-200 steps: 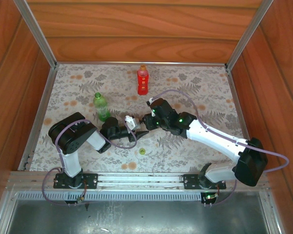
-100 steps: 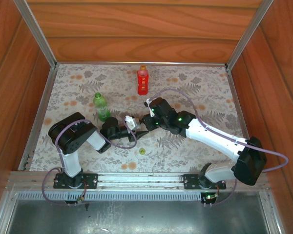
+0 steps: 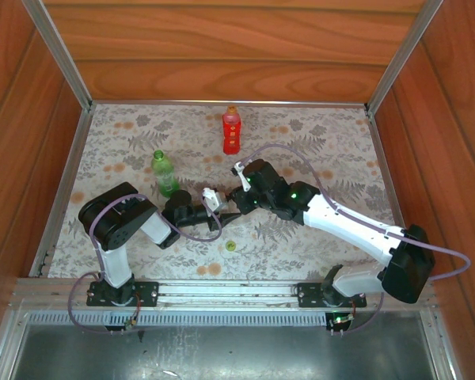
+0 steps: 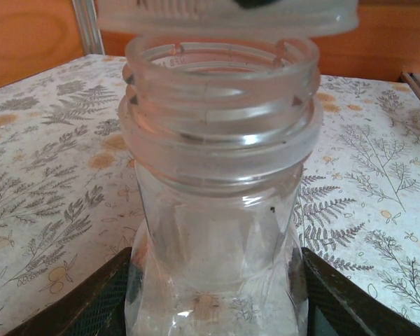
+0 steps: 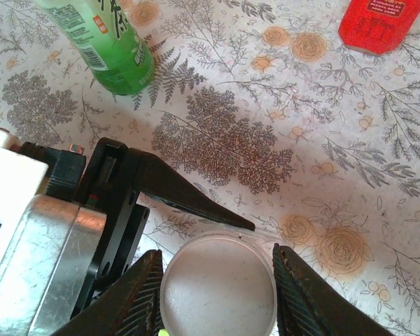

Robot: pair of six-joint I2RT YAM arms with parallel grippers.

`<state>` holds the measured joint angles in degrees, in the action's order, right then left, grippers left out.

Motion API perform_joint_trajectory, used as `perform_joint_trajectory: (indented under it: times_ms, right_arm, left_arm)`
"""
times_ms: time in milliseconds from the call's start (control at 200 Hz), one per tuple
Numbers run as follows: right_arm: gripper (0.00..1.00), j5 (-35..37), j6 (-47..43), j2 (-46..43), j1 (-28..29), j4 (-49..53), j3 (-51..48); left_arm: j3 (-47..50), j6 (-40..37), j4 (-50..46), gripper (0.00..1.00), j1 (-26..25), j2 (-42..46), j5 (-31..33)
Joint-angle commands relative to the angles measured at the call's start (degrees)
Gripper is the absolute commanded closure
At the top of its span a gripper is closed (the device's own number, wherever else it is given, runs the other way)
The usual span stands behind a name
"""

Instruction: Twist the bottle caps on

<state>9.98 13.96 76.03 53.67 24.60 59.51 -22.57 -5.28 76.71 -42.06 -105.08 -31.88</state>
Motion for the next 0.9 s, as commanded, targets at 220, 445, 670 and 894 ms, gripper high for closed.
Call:
perform_joint_trajectory:
  times_ms: [220, 445, 670, 894]
  right_arm:
    - [0.60, -0.24, -3.45, 0.68, 0.49, 0.96, -0.44]
    - [0.58, -1.31, -5.47, 2.51, 0.56, 2.03, -0.05]
    - [0.57, 0.85, -7.94, 3.85, 1.76, 4.99, 1.35]
    - [0.56, 3.90, -8.84, 4.08, 3.21, 6.52, 1.14]
  left_arm:
    - [-1.12, 0.95, 0.15, 0.44, -0.04, -1.07, -1.84]
    - [-1.26, 1.33, 0.11, 0.44, -0.10, -1.09, -2.03]
    - [-1.38, 1.63, 0.13, 0.44, -0.09, -1.18, -1.99]
    - [-1.43, 1.83, 0.13, 0.44, 0.05, -1.26, -2.03]
